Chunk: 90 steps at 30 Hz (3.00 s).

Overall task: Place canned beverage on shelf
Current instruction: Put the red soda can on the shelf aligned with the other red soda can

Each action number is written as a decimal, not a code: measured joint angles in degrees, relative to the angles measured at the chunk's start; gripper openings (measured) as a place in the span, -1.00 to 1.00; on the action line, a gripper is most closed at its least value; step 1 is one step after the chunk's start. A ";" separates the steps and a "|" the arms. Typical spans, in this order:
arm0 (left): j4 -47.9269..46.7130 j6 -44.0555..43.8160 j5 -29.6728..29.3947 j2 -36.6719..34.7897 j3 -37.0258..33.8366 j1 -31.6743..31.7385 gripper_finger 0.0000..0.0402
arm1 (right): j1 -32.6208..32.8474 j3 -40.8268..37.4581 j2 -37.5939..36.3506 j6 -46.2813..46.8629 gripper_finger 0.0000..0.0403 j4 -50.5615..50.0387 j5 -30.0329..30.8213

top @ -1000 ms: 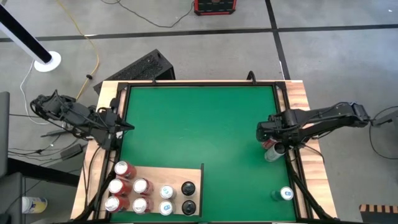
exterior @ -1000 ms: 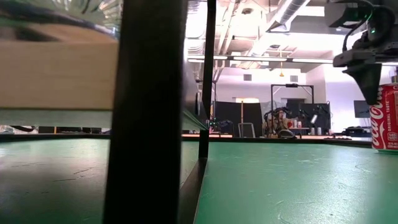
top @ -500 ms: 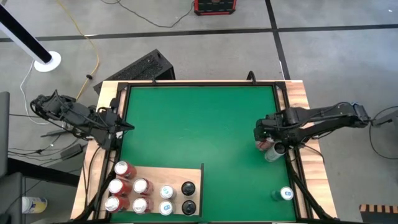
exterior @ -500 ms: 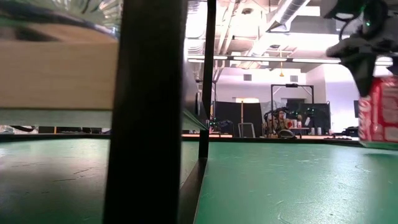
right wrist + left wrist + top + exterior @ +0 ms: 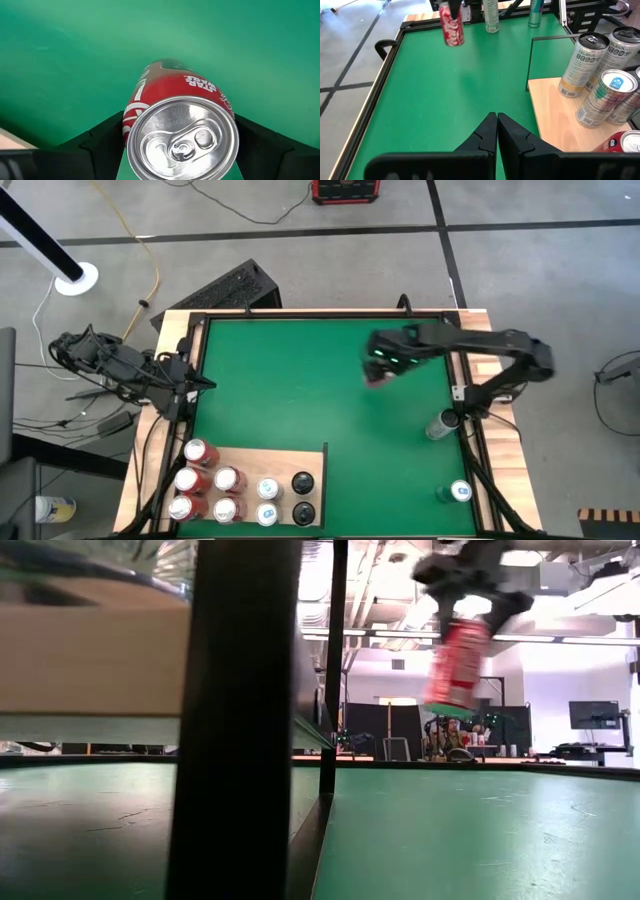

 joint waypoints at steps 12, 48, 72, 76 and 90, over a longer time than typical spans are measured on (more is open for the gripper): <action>-0.01 -0.39 -0.02 0.00 -0.01 0.00 -1.00 | -0.32 40.57 34.59 -22.15 0.62 -0.12 -4.80; -0.50 0.39 -1.76 0.02 -0.02 -0.02 -1.00 | 10.49 54.96 54.32 -30.11 0.75 5.06 -4.93; 12.75 6.71 -2.45 13.38 -3.64 4.75 -1.00 | 10.25 56.21 38.17 -39.71 0.71 -12.38 -3.80; 17.71 9.14 6.54 17.65 -3.63 12.66 -0.94 | 10.98 56.11 31.11 -40.32 0.69 -19.63 3.75; 26.09 7.65 20.89 31.06 -3.52 28.82 0.09 | 11.17 19.06 -5.95 -35.38 0.69 -9.20 17.04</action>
